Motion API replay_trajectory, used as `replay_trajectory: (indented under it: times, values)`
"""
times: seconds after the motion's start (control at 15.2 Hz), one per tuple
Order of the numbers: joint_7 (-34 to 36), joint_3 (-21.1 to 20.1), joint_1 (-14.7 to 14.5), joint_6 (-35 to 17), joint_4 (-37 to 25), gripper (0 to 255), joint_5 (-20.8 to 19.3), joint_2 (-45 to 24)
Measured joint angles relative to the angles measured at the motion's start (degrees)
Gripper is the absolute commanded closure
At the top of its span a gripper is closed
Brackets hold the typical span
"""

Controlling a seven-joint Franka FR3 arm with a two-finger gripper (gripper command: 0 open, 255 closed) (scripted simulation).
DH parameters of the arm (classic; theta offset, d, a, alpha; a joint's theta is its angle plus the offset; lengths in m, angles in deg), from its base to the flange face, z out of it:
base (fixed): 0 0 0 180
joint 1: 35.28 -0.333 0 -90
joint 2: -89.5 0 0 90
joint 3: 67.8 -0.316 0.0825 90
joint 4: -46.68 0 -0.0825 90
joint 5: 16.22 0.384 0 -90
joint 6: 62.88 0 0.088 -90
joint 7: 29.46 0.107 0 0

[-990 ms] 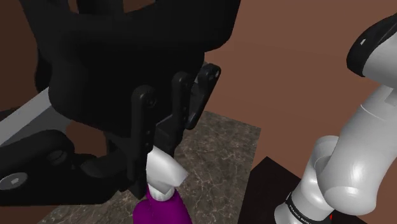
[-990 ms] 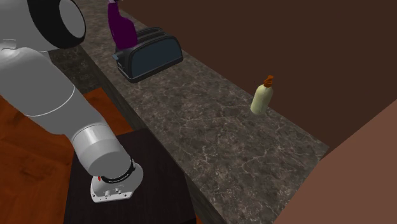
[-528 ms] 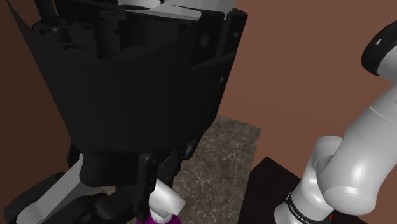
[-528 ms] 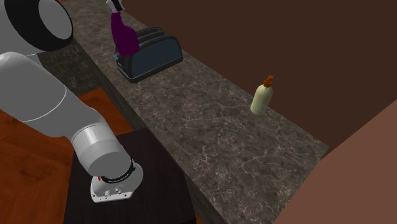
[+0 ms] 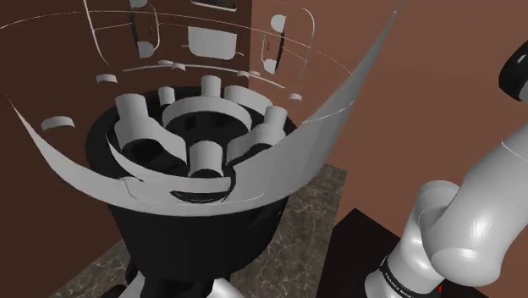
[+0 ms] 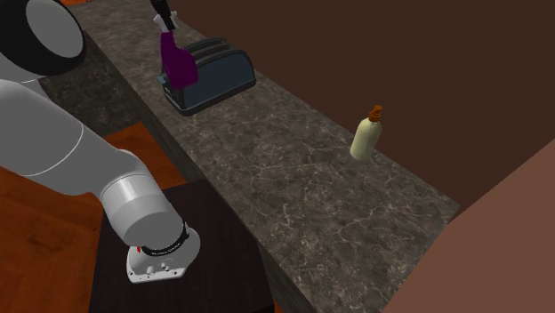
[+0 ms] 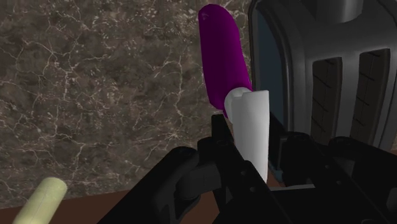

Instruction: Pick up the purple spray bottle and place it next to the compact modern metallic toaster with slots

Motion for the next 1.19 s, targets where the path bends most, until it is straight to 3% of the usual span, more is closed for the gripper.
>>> replay_trajectory:
  times: [1.19]
  values:
    - [-0.40, 0.29, -1.09, -13.86, 16.04, 255, 2.26, 2.98]
